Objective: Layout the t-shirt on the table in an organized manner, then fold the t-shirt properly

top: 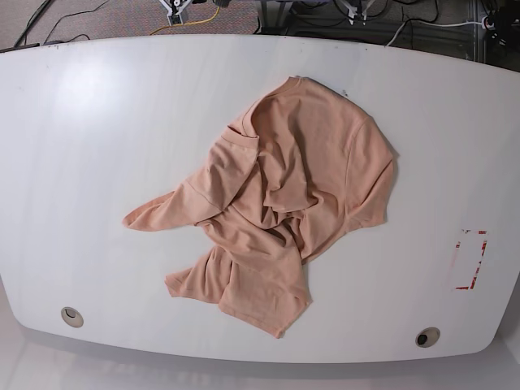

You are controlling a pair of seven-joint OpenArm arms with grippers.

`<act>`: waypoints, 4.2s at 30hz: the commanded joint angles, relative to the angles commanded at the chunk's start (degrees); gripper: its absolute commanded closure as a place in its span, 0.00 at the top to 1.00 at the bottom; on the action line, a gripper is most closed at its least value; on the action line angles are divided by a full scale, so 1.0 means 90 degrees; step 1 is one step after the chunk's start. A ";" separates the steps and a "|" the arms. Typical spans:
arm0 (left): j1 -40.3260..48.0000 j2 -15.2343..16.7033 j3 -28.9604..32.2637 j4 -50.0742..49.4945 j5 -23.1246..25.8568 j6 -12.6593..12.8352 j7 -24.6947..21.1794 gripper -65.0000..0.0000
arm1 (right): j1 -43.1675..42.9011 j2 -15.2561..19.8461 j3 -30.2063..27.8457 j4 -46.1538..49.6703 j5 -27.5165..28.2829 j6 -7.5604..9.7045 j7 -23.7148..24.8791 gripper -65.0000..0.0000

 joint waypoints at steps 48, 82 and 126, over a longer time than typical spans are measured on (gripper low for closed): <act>0.2774 0.0010 0.0082 0.4274 -0.0497 -0.0081 0.0181 0.00 | -0.2310 0.0072 0.0124 0.2887 -0.0034 0.1020 -0.0031 0.08; 0.4464 -0.0489 0.0138 0.7523 -0.1443 -0.0125 0.0482 0.00 | -0.4116 0.0127 0.0078 0.6161 0.0280 0.0960 -0.0290 0.06; 0.4729 -0.0497 0.0631 1.0315 -0.2292 -0.0182 0.0869 0.01 | -0.3500 0.0044 0.0693 0.8393 0.0678 0.1358 -0.1066 0.06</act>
